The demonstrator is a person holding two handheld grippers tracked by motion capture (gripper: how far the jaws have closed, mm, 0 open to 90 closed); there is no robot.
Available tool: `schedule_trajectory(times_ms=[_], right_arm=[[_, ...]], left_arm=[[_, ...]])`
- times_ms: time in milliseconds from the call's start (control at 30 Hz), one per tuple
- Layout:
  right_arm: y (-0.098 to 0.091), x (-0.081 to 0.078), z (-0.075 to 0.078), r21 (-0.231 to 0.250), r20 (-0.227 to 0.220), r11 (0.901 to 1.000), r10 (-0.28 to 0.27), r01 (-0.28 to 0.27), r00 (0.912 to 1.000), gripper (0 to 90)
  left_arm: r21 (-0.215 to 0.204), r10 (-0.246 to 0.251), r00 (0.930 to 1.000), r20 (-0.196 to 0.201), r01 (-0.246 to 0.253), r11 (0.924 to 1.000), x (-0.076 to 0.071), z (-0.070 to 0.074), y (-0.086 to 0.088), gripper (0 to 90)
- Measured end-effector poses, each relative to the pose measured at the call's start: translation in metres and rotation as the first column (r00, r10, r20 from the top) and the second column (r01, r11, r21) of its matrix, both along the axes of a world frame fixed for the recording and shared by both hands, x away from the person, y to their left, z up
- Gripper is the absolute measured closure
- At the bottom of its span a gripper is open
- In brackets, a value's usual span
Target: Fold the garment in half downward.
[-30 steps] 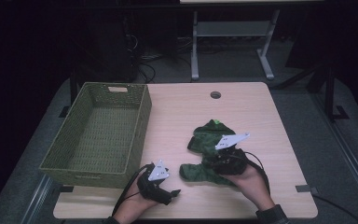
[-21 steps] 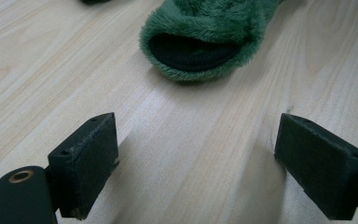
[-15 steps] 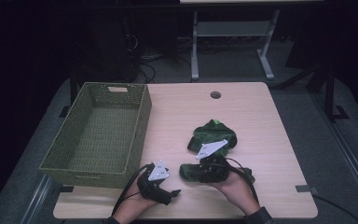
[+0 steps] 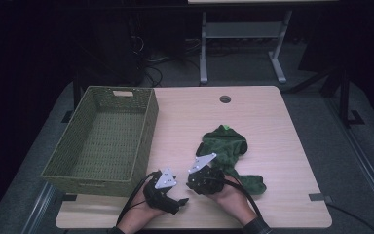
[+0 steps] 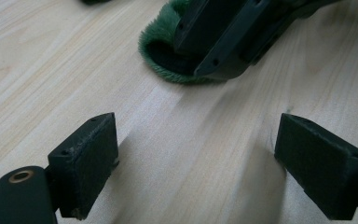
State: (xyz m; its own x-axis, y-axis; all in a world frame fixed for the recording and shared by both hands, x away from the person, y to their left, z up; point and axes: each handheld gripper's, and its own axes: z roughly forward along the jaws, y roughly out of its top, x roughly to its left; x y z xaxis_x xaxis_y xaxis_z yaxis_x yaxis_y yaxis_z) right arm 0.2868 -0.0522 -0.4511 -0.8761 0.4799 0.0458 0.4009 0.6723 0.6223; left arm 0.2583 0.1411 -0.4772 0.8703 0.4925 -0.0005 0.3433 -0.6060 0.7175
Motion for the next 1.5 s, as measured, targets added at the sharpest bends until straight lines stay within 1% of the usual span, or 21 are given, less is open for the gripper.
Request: schedule_trajectory(times_ms=[67, 100, 133, 167, 233, 267, 300, 400, 467, 533, 600, 633, 700, 767, 833, 1067, 1200, 1400, 1433, 1467, 1500], right_arm=[[0.001, 0.001, -0.005, -0.017, 0.013, 0.9998, -0.007, 0.008, 0.9999, 74.0], [0.001, 0.000, -0.007, -0.014, 0.011, 0.9998, -0.012, 0.013, 0.9999, 75.3], [0.001, -0.001, -0.008, 0.003, 0.004, 0.9996, -0.029, 0.029, 0.9996, 77.8], [0.001, -0.002, -0.009, 0.000, 0.014, 0.9994, -0.036, 0.036, 0.9993, 80.1], [0.001, -0.002, -0.009, 0.007, 0.005, 0.9989, -0.046, 0.046, 0.9989, 84.6], [0.002, -0.003, -0.010, 0.011, -0.003, 0.9990, -0.043, 0.043, 0.9991, 85.5], [0.003, -0.004, -0.009, 0.008, 0.001, 0.9991, -0.042, 0.042, 0.9991, 86.2], [0.002, -0.006, -0.009, 0.009, -0.011, 0.9996, -0.027, 0.027, 0.9996, 87.2], [-0.001, -0.006, -0.009, 0.026, -0.033, 0.9995, -0.017, 0.018, 0.9993, 87.4], [-0.003, -0.009, -0.006, 0.045, -0.044, 0.9988, -0.014, 0.016, 0.9989, 87.4], [-0.006, -0.011, 0.000, 0.066, -0.045, 0.9978, -0.004, 0.007, 0.9990, 87.4], [-0.007, -0.011, 0.003, 0.083, -0.034, 0.9966, 0.006, -0.003, 0.9994, 87.4], [-0.011, -0.013, 0.010, 0.107, -0.042, 0.9942, 0.003, 0.001, 0.9991, 87.4], [-0.017, -0.012, 0.014, 0.119, -0.031, 0.9929, 0.010, -0.007, 0.9995, 87.4], [-0.023, -0.012, 0.018, 0.146, -0.040, 0.9893, 0.002, 0.003, 0.9992, 87.3], [-0.046, -0.011, 0.030, 0.208, -0.017, 0.9777, -0.027, 0.030, 0.9995, 87.0], [-0.058, -0.012, 0.035, 0.220, -0.009, 0.9741, -0.051, 0.052, 0.9987, 86.8], [-0.075, -0.013, 0.036, 0.227, 0.004, 0.9709, -0.080, 0.078, 0.9967, 86.5], [-0.078, -0.014, 0.037, 0.232, -0.009, 0.9682, -0.096, 0.095, 0.9954, 86.3], [-0.082, -0.013, 0.037, 0.235, -0.002, 0.9669, -0.101, 0.099, 0.9948, 86.2], [-0.086, -0.013, 0.037, 0.236, -0.005, 0.9657, -0.111, 0.109, 0.9938, 86.0]], left_arm=[[0.002, -0.002, 1.0000, 0.000, 0.002, 1.0000, 0.000, 0.000, 0.000, 12.6], [0.002, -0.002, 1.0000, 0.001, 0.002, 1.0000, 0.000, 0.000, 0.000, 12.6], [0.003, -0.002, 1.0000, 0.001, 0.002, 1.0000, 0.000, 0.000, 0.000, 12.6], [0.002, -0.002, 1.0000, 0.001, 0.002, 1.0000, 0.000, 0.000, 0.000, 12.6], [0.003, -0.003, 1.0000, 0.002, 0.003, 1.0000, 0.000, 0.000, 0.000, 12.6], [0.002, -0.003, 1.0000, 0.003, 0.003, 1.0000, 0.000, 0.000, 0.000, 12.6], [0.004, -0.006, 1.0000, 0.007, 0.005, 1.0000, 0.001, 0.000, 0.000, 12.6], [0.003, -0.003, 1.0000, 0.002, 0.003, 1.0000, 0.000, 0.000, 0.000, 12.6], [0.001, -0.001, 1.0000, -0.002, 0.001, 1.0000, 0.000, 0.000, 0.000, 12.6], [0.005, -0.002, 1.0000, -0.001, 0.002, 1.0000, 0.000, 0.000, 0.000, 12.6], [0.000, 0.000, 1.0000, 0.000, 0.000, 1.0000, 0.000, 0.000, 0.000, 12.6], [0.001, -0.001, 1.0000, 0.001, 0.001, 1.0000, 0.000, 0.000, 0.000, 12.6], [0.002, -0.004, 1.0000, 0.001, 0.004, 1.0000, 0.001, 0.000, 0.000, 12.6], [-0.005, -0.001, 1.0000, 0.000, 0.001, 1.0000, 0.000, 0.000, 0.000, 12.6], [-0.007, 0.000, 1.0000, -0.004, 0.000, 1.0000, 0.000, 0.000, -0.001, 12.6], [-0.006, -0.002, 1.0000, -0.002, 0.002, 1.0000, 0.001, 0.000, -0.001, 12.6], [-0.006, -0.002, 1.0000, -0.002, 0.002, 1.0000, 0.001, 0.000, -0.001, 12.6], [-0.005, -0.003, 1.0000, -0.002, 0.002, 1.0000, 0.001, 0.000, -0.001, 12.6], [-0.006, -0.002, 1.0000, -0.002, 0.002, 1.0000, 0.001, 0.000, -0.001, 12.6], [-0.006, -0.002, 1.0000, -0.002, 0.002, 1.0000, 0.001, 0.000, -0.001, 12.6], [-0.005, -0.002, 1.0000, -0.002, 0.002, 1.0000, 0.001, 0.000, -0.001, 12.6]])
